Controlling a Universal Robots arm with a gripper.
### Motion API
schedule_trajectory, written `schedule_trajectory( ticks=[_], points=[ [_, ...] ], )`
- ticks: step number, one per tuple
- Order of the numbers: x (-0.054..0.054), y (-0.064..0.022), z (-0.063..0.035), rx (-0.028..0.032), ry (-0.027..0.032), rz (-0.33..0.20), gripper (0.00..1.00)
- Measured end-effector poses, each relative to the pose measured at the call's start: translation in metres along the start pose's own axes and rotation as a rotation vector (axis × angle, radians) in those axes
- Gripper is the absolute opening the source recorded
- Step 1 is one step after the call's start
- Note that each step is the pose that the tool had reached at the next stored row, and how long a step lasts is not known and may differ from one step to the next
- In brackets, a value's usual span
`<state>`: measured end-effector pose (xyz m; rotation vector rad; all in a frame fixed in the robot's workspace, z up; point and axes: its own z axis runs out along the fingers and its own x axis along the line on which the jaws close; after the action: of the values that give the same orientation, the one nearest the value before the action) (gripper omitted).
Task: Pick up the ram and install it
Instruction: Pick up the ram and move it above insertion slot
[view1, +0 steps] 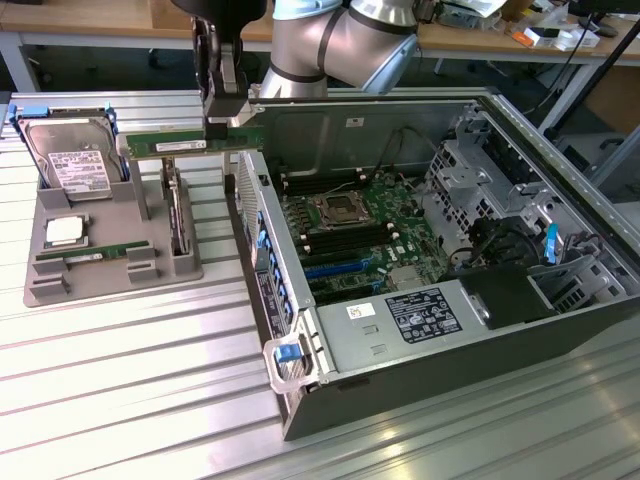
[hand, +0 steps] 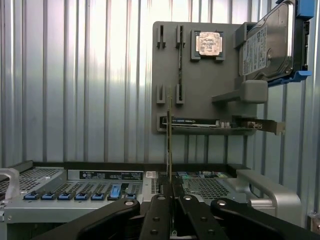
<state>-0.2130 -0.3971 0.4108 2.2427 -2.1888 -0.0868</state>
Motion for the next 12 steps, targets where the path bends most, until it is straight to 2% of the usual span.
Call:
schedule_trajectory(
  ticks=[12],
  points=[
    [0.0001, -0.0068, -0.0003, 0.0000, 0.0000, 0.000, 0.12]
  ],
)
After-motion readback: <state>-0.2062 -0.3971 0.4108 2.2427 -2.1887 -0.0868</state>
